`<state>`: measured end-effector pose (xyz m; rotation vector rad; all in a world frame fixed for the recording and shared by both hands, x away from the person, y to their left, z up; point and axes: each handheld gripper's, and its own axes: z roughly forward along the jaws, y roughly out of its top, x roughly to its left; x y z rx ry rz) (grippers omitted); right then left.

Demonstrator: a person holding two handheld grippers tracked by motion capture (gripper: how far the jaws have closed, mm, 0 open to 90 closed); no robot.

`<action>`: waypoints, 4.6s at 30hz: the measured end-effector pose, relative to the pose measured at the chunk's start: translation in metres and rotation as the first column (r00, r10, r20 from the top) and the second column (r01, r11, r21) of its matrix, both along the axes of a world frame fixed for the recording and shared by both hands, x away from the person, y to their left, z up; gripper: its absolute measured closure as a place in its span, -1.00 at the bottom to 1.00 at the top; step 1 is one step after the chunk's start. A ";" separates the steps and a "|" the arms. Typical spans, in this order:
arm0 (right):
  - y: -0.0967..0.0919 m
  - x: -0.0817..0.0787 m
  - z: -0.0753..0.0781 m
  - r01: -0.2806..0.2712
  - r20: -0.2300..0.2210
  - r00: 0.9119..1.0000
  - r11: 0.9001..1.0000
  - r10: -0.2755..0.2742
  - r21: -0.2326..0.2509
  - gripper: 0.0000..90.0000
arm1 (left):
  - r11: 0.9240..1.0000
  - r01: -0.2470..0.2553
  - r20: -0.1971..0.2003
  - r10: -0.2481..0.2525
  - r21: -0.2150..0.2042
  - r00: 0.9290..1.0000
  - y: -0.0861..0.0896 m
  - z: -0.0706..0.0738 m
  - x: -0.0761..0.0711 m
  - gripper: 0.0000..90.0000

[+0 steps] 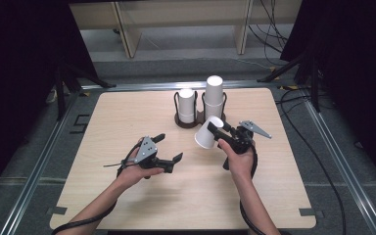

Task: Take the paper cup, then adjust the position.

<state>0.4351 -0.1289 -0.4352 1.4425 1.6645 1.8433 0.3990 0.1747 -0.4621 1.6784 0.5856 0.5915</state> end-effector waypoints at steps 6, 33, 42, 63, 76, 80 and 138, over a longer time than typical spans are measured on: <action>-0.010 -0.002 -0.005 0.017 -0.023 1.000 0.997 -0.016 0.073 -0.20 | 1.000 0.007 0.003 -0.007 -0.005 1.000 -0.005 0.003 -0.006 -0.92; -0.006 0.002 -0.014 -0.018 -0.112 0.993 0.982 0.040 0.189 -0.20 | 0.999 0.046 0.008 -0.046 0.006 0.999 -0.035 -0.001 -0.003 -0.99; -0.006 0.004 -0.018 -0.021 -0.145 0.988 0.970 0.058 0.243 -0.20 | 0.999 0.051 0.004 -0.051 0.009 0.999 -0.046 -0.001 0.008 -1.00; -0.006 0.007 -0.012 -0.021 -0.206 0.974 0.945 0.093 0.325 -0.20 | 0.998 0.069 -0.005 -0.069 -0.004 0.998 -0.058 -0.005 0.022 -1.00; -0.004 0.009 -0.014 -0.028 -0.205 0.973 0.937 0.105 0.348 -0.20 | 0.998 0.066 -0.006 -0.066 0.002 0.998 -0.063 -0.010 0.029 -1.00; -0.004 0.009 -0.014 -0.017 -0.218 0.971 0.935 0.100 0.353 -0.20 | 0.998 0.063 -0.010 -0.063 0.007 0.998 -0.064 -0.011 0.031 -0.98; -0.005 0.014 -0.018 -0.031 -0.230 0.965 0.923 0.128 0.383 -0.24 | 0.994 0.098 -0.001 -0.098 0.039 0.995 -0.062 -0.009 0.037 -0.53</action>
